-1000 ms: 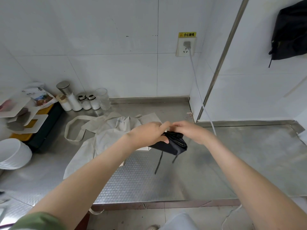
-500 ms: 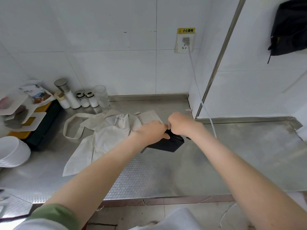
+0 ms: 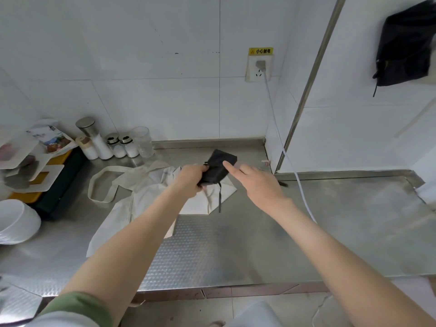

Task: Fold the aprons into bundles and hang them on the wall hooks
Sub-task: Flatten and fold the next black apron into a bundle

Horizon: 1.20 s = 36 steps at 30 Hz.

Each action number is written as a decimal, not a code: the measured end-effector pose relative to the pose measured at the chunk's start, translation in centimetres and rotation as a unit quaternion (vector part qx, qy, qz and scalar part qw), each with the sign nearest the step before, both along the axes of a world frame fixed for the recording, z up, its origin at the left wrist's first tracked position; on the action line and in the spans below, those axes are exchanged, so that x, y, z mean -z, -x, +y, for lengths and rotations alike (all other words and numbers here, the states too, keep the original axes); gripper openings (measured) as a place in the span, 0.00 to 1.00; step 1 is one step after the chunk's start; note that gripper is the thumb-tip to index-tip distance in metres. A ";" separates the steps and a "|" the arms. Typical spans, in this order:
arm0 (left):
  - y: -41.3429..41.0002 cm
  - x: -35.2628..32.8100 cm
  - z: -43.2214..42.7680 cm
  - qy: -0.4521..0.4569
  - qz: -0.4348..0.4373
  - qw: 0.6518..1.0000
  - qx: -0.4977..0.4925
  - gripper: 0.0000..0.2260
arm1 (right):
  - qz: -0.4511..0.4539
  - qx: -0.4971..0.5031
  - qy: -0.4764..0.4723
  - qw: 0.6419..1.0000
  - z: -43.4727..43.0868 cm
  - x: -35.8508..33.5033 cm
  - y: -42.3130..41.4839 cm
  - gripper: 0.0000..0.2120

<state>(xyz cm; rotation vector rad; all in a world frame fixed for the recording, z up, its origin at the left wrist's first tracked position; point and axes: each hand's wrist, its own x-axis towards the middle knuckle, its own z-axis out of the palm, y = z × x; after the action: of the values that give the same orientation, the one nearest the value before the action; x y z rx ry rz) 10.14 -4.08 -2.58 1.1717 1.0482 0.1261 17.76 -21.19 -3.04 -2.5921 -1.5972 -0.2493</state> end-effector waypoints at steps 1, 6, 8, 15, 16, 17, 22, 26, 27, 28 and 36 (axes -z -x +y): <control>0.1 -0.1 0.2 0.045 -0.008 0.999 -0.019 0.07 | -0.040 0.002 -0.040 0.998 -0.3 0.6 -0.2 0.46; 1.0 -0.8 0.2 0.180 -0.015 0.984 0.000 0.10 | -0.133 -0.054 -0.163 0.976 0.1 2.1 -0.3 0.32; 1.3 -0.9 0.0 0.225 -0.026 0.974 0.000 0.13 | -0.158 -0.053 -0.190 0.967 0.6 2.0 0.0 0.27; 1.7 -1.1 -0.7 0.302 -0.109 0.946 -0.034 0.14 | 0.265 0.021 -0.180 0.947 2.0 2.0 2.3 0.31; 1.6 -1.3 -0.8 0.307 -0.117 0.944 -0.034 0.14 | 0.343 0.033 -0.208 0.916 2.4 1.8 2.5 0.32; 1.5 -1.4 -1.0 0.310 -0.124 0.942 -0.031 0.14 | 0.372 0.046 -0.241 0.895 2.8 1.7 2.6 0.32; 1.2 -1.7 -0.9 0.289 -0.126 0.948 -0.035 0.13 | 0.375 0.067 -0.243 0.892 3.9 1.3 1.7 0.28; 0.8 -0.8 -0.2 0.257 -0.102 0.957 -0.091 0.13 | 0.341 0.047 -0.135 0.929 3.1 0.8 1.1 0.21; 0.8 -0.4 0.0 0.247 -0.092 0.959 -0.105 0.12 | 0.324 0.049 -0.099 0.940 2.9 0.9 0.9 0.20; 0.8 0.0 0.2 0.231 -0.079 0.963 -0.114 0.11 | 0.294 0.049 -0.062 0.952 2.8 0.9 0.6 0.18; 1.3 2.3 -0.3 -0.008 -0.065 0.997 -0.030 0.10 | 0.239 0.071 0.039 0.968 1.6 1.9 -1.0 0.12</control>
<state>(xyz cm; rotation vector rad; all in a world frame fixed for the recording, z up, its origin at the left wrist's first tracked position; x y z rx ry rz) 8.87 -4.34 -4.88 1.1319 0.9692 0.2548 18.72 -19.55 -4.93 -2.5550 -1.2751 0.4116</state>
